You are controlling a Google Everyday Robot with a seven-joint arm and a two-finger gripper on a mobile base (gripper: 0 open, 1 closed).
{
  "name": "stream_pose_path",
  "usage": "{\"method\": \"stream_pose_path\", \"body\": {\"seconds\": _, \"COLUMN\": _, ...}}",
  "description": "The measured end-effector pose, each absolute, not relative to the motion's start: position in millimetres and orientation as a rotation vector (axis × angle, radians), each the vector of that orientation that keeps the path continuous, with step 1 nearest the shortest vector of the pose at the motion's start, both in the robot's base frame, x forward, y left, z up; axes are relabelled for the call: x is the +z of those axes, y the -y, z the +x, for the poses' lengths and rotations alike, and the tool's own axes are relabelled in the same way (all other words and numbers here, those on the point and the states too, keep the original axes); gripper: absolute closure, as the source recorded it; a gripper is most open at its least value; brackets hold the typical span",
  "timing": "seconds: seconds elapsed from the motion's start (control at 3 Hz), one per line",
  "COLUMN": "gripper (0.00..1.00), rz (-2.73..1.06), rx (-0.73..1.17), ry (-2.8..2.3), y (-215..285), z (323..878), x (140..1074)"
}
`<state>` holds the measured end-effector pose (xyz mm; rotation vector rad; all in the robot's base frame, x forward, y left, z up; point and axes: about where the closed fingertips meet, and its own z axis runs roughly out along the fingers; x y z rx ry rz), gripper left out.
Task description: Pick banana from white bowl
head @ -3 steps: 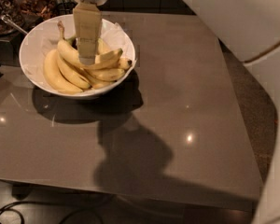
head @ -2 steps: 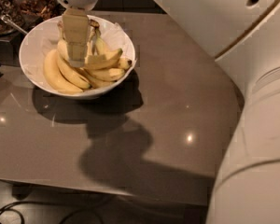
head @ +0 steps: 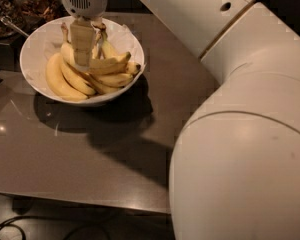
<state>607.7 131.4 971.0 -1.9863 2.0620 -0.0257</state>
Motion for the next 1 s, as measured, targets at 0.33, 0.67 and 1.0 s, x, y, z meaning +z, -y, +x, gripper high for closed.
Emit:
{"method": "stream_pose_path", "body": {"seconds": 0.33, "gripper": 0.20, "rz": -1.978, "rx": 0.017, "ry": -2.105, "y": -134, "z": 617, "x": 956}}
{"method": "stream_pose_path", "body": {"seconds": 0.67, "gripper": 0.23, "rz": -1.975, "rx": 0.075, "ry": -2.150, "y": -132, "z": 620, "x": 939}}
{"method": "stream_pose_path", "body": {"seconds": 1.0, "gripper": 0.28, "rz": -1.971, "rx": 0.112, "ry": -2.183, "y": -130, "z": 621, "x": 928}}
